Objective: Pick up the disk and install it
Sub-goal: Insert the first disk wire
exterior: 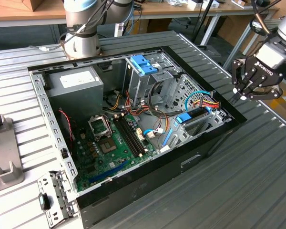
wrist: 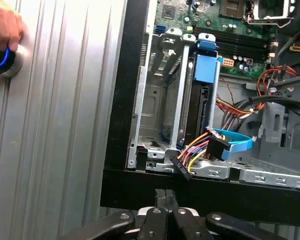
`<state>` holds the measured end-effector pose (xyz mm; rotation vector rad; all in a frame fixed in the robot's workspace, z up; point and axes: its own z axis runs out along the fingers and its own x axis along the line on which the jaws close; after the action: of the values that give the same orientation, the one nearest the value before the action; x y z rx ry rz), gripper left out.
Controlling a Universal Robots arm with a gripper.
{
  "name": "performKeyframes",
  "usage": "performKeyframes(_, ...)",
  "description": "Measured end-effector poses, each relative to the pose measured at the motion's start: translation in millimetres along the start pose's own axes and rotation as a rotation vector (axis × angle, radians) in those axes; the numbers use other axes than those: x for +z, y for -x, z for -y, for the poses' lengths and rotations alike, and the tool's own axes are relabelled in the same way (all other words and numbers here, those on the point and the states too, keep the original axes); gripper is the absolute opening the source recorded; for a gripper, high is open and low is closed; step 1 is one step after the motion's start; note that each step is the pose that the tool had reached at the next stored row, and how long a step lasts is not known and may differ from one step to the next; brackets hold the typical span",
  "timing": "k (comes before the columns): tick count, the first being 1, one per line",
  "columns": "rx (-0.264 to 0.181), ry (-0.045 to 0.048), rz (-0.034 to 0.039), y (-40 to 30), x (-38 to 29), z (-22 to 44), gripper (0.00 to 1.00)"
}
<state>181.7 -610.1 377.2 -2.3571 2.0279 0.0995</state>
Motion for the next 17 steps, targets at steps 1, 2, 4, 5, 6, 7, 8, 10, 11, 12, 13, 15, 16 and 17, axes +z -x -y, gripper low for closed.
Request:
performKeyframes(1,-0.018,0.0013,-0.0003,0.0,0.0,0.0,0.1)
performKeyframes(2,-0.033,0.0023,-0.0006,0.0,0.0,0.0,0.1)
performKeyframes(4,-0.061,0.0042,-0.0011,0.0,0.0,0.0,0.1)
performKeyframes(5,-0.083,0.0057,-0.0016,0.0,0.0,0.0,0.1)
performKeyframes(6,-0.095,0.0066,-0.0018,0.0,0.0,0.0,0.1)
performKeyframes(7,-0.118,0.0081,-0.0022,0.0,0.0,0.0,0.1)
performKeyframes(8,-0.132,0.0091,-0.0024,0.0,0.0,0.0,0.1)
performKeyframes(10,-0.165,0.0113,-0.003,0.0,0.1,0.0,0.1)
performKeyframes(11,-0.201,0.0137,-0.0035,0.0,0.2,0.0,0.1)
performKeyframes(12,-0.222,0.0151,-0.0038,0.0,0.2,0.0,0.1)
performKeyframes(13,-0.237,0.0162,-0.004,0.0,0.2,0.0,0.1)
performKeyframes(15,-0.268,0.0183,-0.0045,0.0,0.3,0.0,0.1)
performKeyframes(16,-0.28,0.0191,-0.0048,0.0,0.3,0.0,0.1)
performKeyframes(17,-0.306,0.0209,-0.0052,0.0,0.4,0.0,0.1)
